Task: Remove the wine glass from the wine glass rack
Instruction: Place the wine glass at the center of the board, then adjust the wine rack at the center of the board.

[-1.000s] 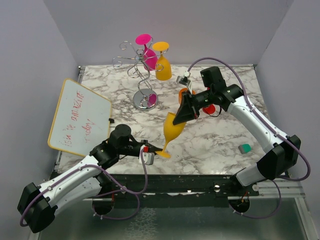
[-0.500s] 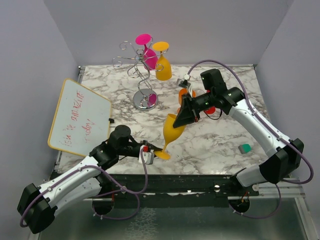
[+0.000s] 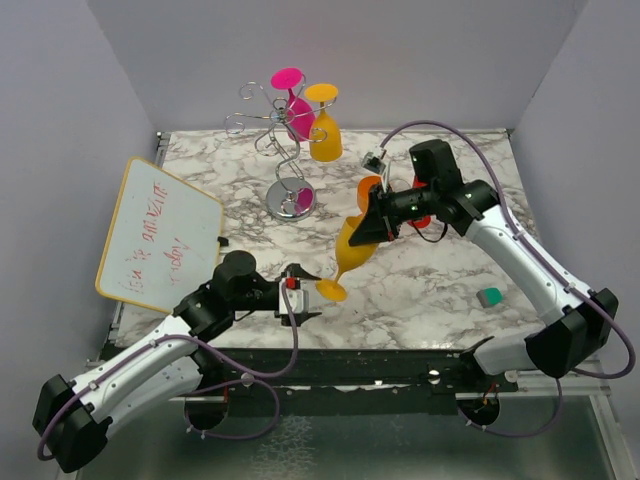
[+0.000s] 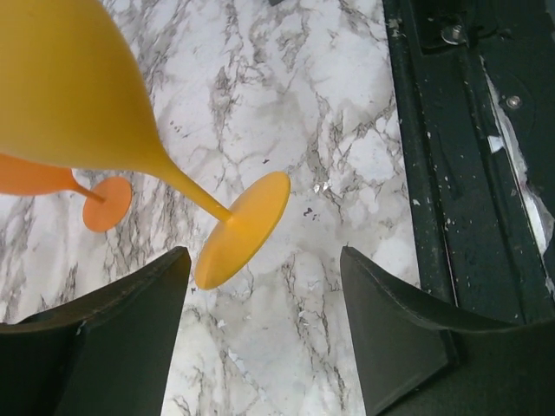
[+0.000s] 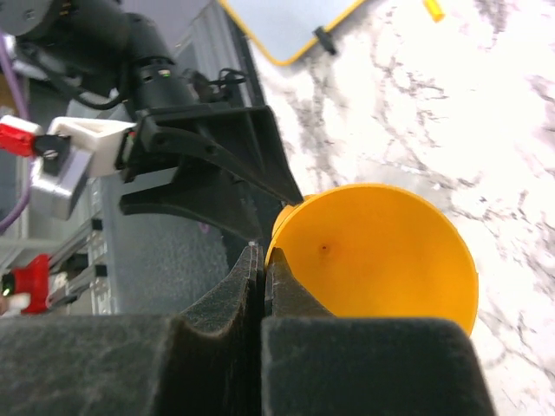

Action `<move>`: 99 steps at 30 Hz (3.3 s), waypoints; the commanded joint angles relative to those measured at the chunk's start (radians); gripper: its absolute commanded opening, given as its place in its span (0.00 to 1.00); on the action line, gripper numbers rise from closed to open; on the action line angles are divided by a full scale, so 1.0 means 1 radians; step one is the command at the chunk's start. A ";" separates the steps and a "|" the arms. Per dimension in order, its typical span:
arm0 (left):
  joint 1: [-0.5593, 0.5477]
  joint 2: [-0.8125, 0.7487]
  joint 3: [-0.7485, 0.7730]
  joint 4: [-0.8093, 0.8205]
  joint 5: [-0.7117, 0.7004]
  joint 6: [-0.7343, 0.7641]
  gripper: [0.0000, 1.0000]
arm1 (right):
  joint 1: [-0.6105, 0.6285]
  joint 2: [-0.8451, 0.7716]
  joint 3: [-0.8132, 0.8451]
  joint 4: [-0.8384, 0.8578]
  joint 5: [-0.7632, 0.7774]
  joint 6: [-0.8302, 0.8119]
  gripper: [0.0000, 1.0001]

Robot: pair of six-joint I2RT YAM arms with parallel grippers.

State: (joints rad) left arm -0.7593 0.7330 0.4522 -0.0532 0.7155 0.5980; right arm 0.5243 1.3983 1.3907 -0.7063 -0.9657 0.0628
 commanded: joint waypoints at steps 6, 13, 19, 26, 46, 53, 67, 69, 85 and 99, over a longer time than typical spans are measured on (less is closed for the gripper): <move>0.003 -0.009 0.107 -0.011 -0.292 -0.257 0.82 | 0.005 -0.124 -0.041 0.063 0.391 0.119 0.00; 0.003 -0.068 0.097 0.012 -0.523 -0.323 0.99 | 0.004 -0.253 -0.196 -0.003 0.932 0.211 0.01; 0.003 -0.105 0.075 0.042 -0.677 -0.359 0.99 | 0.003 -0.362 -0.320 0.035 1.303 0.285 0.00; 0.003 -0.110 0.073 0.039 -0.776 -0.353 0.99 | -0.001 -0.267 -0.352 0.062 1.475 0.362 0.01; 0.003 -0.194 0.024 0.076 -0.906 -0.290 0.99 | -0.059 -0.095 -0.379 0.296 1.482 0.367 0.04; 0.003 -0.206 0.016 0.084 -0.919 -0.293 0.99 | -0.070 -0.061 -0.394 0.305 1.420 0.356 0.09; 0.005 -0.122 0.097 0.006 -0.947 -0.434 0.99 | -0.073 -0.132 -0.300 0.195 1.328 0.290 0.68; 0.006 -0.105 0.115 -0.016 -0.944 -0.447 0.99 | -0.073 -0.157 -0.286 0.193 1.293 0.263 0.71; 0.021 0.005 0.170 -0.084 -0.854 -0.469 0.99 | -0.073 -0.366 -0.367 0.383 0.561 0.333 0.78; 0.123 0.285 0.613 -0.167 -0.462 -0.770 0.99 | -0.066 -0.430 -0.545 0.488 0.169 0.374 0.80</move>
State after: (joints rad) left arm -0.6434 0.9436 0.8654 -0.1814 0.1154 -0.0616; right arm 0.4572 1.0130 0.8436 -0.1963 -0.7185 0.4873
